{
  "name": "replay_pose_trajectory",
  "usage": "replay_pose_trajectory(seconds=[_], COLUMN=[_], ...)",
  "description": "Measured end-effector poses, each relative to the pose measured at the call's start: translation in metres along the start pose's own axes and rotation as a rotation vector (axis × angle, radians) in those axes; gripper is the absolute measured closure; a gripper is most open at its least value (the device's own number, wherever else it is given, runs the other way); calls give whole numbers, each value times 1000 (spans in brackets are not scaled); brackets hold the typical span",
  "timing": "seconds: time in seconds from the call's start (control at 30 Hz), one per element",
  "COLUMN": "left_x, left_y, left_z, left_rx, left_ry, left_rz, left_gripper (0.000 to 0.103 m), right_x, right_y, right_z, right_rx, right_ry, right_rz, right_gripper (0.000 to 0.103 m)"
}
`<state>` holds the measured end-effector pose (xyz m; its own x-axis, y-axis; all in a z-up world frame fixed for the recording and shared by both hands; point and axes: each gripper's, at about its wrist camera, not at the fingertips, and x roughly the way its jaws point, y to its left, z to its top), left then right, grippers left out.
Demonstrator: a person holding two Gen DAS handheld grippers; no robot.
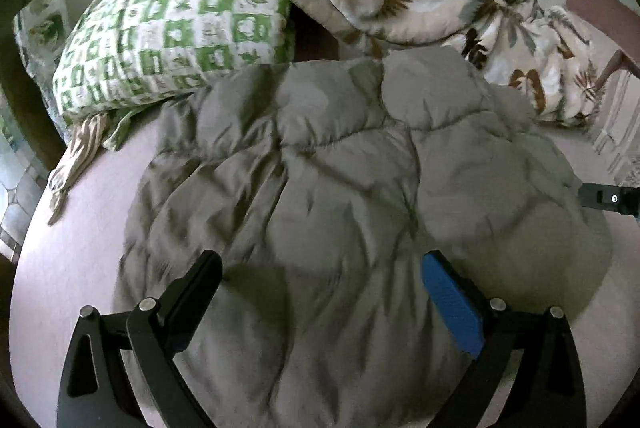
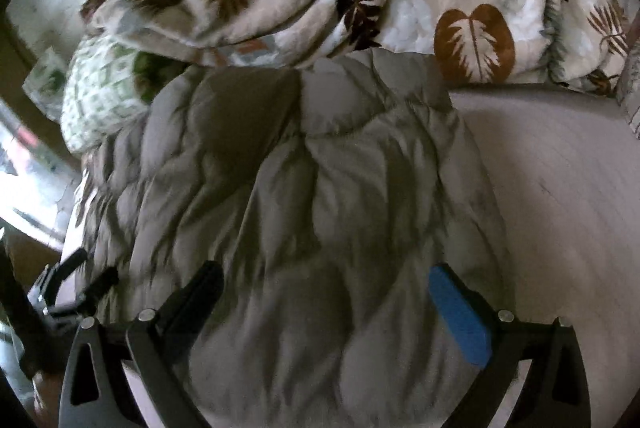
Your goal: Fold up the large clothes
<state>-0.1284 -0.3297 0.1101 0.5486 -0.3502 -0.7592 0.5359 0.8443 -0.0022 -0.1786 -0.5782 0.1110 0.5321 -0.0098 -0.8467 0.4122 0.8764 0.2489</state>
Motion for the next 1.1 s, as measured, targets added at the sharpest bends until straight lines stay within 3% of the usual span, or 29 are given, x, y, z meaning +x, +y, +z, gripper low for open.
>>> replay_pose_trajectory(seconds=[0.17, 0.3, 0.47, 0.83, 1.1], left_x=[-4, 19, 31, 34, 27], left_y=[9, 11, 1, 3, 6], left_z=[-23, -29, -32, -30, -37], left_rx=[11, 13, 71, 20, 8], left_ry=[17, 65, 70, 75, 18], left_rz=[25, 41, 96, 73, 50], left_gripper=[3, 0, 0, 0, 0], right_x=[-14, 13, 41, 43, 38], right_y=[1, 8, 14, 14, 17], right_z=[-30, -45, -51, -47, -56], right_rx=[-64, -144, -187, -172, -183], right_ry=[4, 62, 59, 66, -11], right_rz=[-18, -98, -152, -166, -157], right_gripper=[0, 0, 0, 0, 0])
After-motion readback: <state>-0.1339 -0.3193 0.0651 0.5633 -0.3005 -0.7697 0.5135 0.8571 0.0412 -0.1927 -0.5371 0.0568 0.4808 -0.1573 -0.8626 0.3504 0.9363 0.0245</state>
